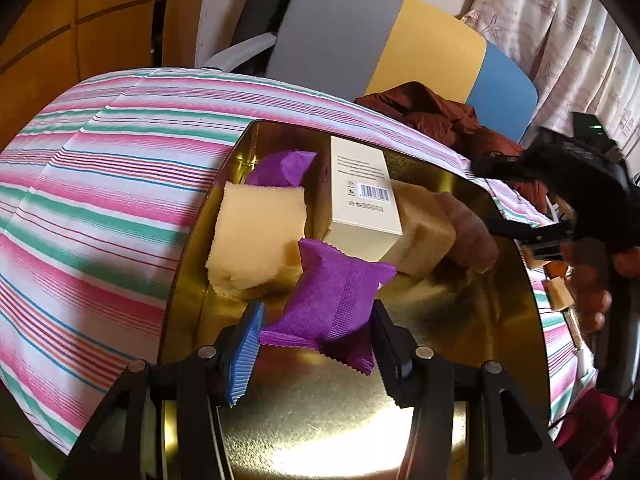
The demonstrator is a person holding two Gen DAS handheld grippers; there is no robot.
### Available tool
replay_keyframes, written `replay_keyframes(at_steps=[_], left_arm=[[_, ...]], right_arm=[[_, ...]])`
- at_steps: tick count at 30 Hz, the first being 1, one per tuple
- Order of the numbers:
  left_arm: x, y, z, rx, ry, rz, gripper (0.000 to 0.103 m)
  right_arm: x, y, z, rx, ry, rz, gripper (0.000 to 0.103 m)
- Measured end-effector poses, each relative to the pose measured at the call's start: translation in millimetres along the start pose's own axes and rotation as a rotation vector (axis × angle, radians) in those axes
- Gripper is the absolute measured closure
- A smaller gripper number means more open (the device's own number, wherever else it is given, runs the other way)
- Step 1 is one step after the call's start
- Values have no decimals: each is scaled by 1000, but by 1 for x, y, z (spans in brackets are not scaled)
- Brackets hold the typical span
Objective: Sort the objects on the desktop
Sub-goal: 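Carry the sock and sachet into the gold tray and open both tools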
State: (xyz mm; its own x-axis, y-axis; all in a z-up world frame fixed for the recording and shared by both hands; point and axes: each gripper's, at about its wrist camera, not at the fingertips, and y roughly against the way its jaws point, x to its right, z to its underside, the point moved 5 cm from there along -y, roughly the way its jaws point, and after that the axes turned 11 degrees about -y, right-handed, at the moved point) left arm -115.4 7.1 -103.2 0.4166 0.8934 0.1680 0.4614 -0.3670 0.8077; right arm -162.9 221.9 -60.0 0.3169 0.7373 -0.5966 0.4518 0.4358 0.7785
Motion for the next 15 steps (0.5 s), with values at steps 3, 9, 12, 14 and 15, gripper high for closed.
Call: replay_keyframes(at_steps=[3,9,12,14,15], left_arm=[[1,-2,0,-6,-16,-11,51],[3,-8,-6,-20,-38,-24,49],[7,-1,-8,4,-41,-29,46],[7,3,-9,14,-47,-65,45],[7,5,-9,17,-44,-74,45]], right_arm=[[-6,19,5,39,62,-30,16],[-17,58,14,160,207,-59,8],[-18,69,19,182,235,-78,8],[-15,73,22,189,241,-76,8],[-13,74,23,190,245,-76,8]])
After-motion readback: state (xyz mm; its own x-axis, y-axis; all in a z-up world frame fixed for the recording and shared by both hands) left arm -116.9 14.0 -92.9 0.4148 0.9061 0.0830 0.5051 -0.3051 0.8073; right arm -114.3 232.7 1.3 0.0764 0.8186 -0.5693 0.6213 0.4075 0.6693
